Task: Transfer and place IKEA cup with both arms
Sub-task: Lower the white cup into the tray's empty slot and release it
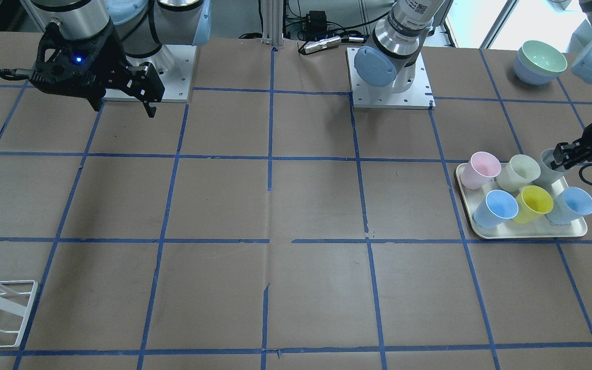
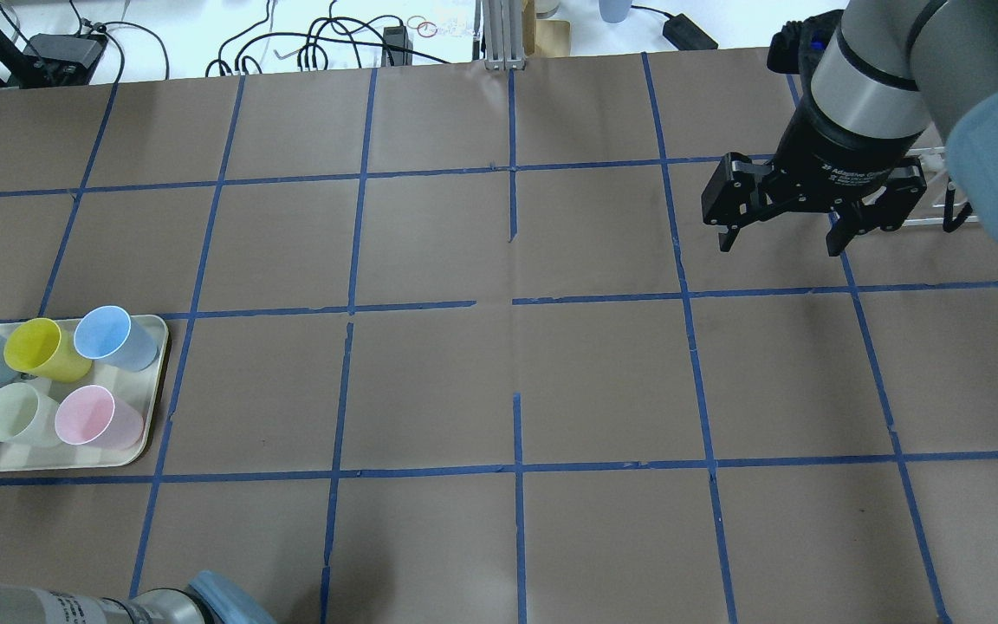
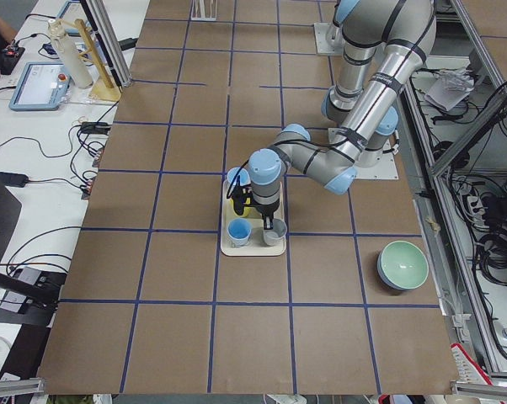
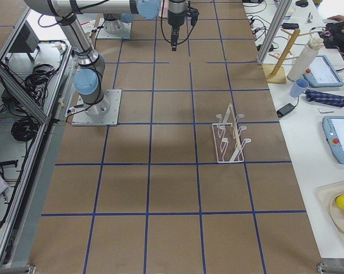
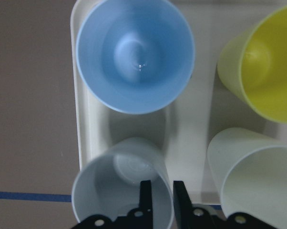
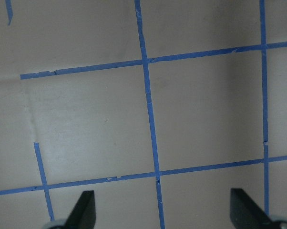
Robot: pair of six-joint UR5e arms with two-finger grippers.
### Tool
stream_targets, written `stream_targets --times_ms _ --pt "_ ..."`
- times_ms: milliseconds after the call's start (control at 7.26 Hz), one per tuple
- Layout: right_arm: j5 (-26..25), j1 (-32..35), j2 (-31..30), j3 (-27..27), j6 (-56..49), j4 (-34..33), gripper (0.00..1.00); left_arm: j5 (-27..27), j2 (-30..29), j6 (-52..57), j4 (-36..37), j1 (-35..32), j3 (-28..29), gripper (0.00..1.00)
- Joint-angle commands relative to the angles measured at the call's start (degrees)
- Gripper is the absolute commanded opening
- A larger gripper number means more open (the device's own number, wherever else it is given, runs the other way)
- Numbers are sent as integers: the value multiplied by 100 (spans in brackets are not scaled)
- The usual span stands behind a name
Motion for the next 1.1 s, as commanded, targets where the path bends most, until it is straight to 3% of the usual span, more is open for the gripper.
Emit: stream_targets --times_ms 0,413,551,688,964 --pt "256 -63 9 2 -216 -27 100 230 191 -7 -161 -12 108 100" --pt "169 -63 -9 2 -198 -18 100 293 806 -15 -2282 -64 932 100" --pt "169 -72 -9 2 -207 -27 100 259 1035 -33 -2681 -204 1083 100" --pt "169 -72 -9 2 -198 -36 100 250 1263 -294 -2859 -666 1180 100" --pt "169 -72 -9 2 -198 -44 100 241 1598 -1844 -3831 -1773 1530 95"
